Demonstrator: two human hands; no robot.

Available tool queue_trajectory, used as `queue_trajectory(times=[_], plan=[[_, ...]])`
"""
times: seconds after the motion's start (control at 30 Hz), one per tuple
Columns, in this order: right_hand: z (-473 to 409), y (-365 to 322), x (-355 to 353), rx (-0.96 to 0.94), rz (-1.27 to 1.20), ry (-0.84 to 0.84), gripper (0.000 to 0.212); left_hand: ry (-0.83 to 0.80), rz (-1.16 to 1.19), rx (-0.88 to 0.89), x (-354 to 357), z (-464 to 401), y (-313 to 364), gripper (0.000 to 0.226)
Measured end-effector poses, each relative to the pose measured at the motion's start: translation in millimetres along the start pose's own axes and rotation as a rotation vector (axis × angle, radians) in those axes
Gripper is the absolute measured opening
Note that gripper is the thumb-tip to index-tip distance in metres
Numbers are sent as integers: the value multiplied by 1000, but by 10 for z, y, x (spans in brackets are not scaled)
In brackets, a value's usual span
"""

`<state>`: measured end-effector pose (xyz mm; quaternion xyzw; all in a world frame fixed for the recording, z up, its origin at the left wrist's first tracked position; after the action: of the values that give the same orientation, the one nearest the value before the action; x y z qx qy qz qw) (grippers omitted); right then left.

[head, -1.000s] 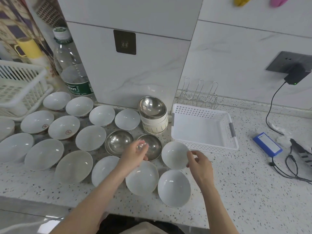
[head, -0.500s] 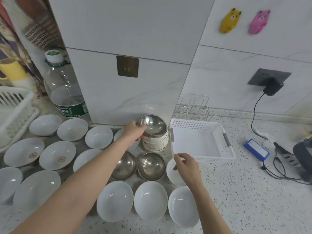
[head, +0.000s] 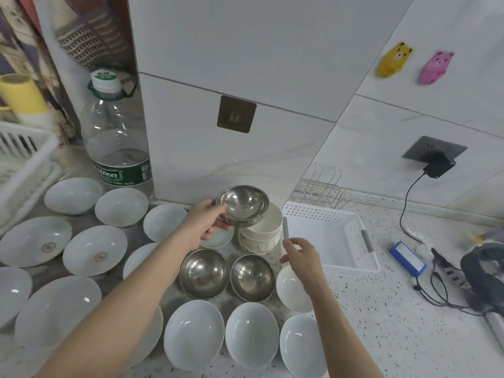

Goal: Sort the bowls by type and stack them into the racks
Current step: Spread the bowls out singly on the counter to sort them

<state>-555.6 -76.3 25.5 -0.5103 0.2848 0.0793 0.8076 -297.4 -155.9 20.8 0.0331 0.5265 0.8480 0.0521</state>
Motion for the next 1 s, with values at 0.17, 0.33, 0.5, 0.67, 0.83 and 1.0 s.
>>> queue_trajectory(times=[0.17, 0.33, 0.5, 0.67, 0.83, 1.0], plan=[[-178, -171, 289, 73, 1, -32, 65, 108, 67, -3, -556, 149, -224, 18], [-249, -310, 473, 31, -40, 25, 56, 181, 128, -65, -823, 315, -555, 19], [-273, -336, 528, 97, -84, 63, 50, 172, 174, -87, -908, 498, -782, 20], [-254, -426, 502, 103, -76, 75, 49, 169, 213, -114, -972, 616, -902, 15], [-125, -503, 413, 50, -190, 138, 53, 164, 236, -120, -993, 654, -929, 23], [87, -538, 291, -8, -306, 178, 59, 137, 245, -140, -848, 679, -897, 24]])
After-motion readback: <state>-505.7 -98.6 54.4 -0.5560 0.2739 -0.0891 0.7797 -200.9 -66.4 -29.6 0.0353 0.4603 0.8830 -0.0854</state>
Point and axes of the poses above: each hand's wrist, its own z-axis away from the middle knuckle, its own x-axis out of the palm, y = z × x, the point moved 9 cm from there along -z, towards the middle knuckle, and after that the axes turned 4 degrees about -z, right-handed, at the moved point
